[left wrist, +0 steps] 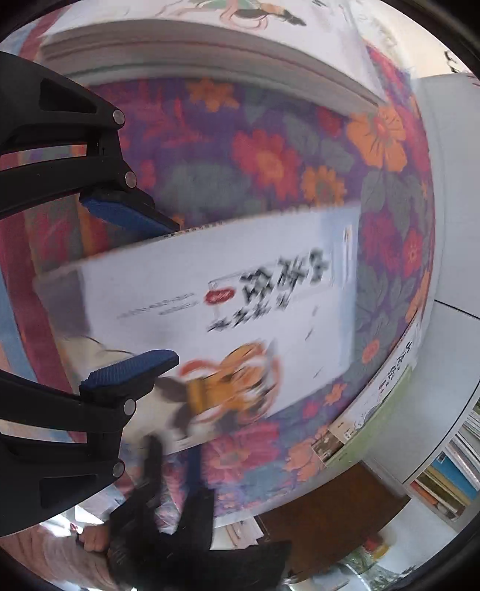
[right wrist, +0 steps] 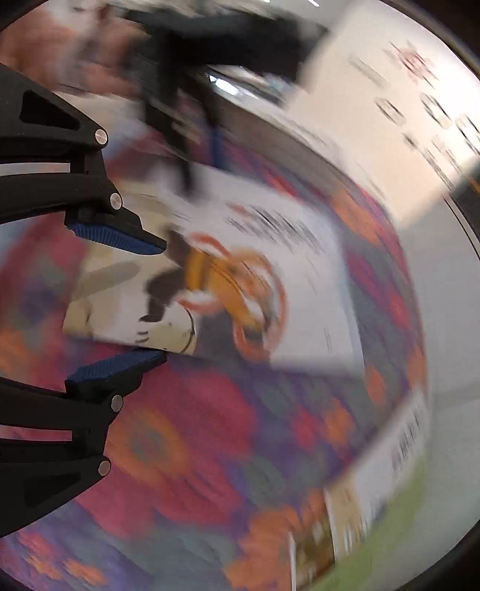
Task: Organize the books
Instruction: 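Grasp the orange-warrior book edge with both grippers and lift it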
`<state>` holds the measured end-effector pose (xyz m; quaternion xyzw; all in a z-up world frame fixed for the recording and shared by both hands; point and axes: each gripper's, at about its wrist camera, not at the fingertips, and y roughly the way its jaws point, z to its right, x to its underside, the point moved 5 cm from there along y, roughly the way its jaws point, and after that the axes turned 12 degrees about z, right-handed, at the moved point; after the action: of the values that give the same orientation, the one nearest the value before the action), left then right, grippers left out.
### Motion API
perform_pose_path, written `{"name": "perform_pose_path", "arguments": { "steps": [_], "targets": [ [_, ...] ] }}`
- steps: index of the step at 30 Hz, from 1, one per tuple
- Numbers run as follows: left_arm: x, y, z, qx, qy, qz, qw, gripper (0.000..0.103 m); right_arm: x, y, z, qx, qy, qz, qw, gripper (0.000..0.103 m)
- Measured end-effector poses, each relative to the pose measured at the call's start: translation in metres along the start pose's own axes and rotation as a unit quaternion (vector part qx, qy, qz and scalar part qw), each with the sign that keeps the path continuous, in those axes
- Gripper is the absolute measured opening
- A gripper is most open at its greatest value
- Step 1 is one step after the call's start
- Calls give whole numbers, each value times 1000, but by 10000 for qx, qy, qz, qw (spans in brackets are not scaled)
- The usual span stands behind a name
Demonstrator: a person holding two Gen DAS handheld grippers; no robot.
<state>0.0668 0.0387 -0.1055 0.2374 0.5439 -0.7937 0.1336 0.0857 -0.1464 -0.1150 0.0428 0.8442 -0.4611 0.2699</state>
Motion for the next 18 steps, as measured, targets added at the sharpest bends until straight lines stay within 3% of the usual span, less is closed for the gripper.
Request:
{"name": "perform_pose_path", "arguments": {
  "steps": [2,6,8,12,15,18],
  "targets": [
    [-2,-1,-6,211,-55,-23,9998,56,8,-2,3,-274,206,-131,9993,52],
    [-6,1,-11,237,50,-60,9997,45,1,2,37,-930,1237,-55,9879,41],
    [-7,1,-15,294,49,-42,9995,39,-6,7,44,-1084,1376,6,9845,38],
    [-12,3,-23,413,-35,-3,9991,33,-18,13,42,-973,1184,54,9882,37],
    [-15,5,-25,438,-109,56,9990,31,-17,7,40,-601,890,137,9941,21],
    [-19,7,-27,480,-197,212,9984,31,-12,3,43,-611,909,264,9936,19]
  ]
}}
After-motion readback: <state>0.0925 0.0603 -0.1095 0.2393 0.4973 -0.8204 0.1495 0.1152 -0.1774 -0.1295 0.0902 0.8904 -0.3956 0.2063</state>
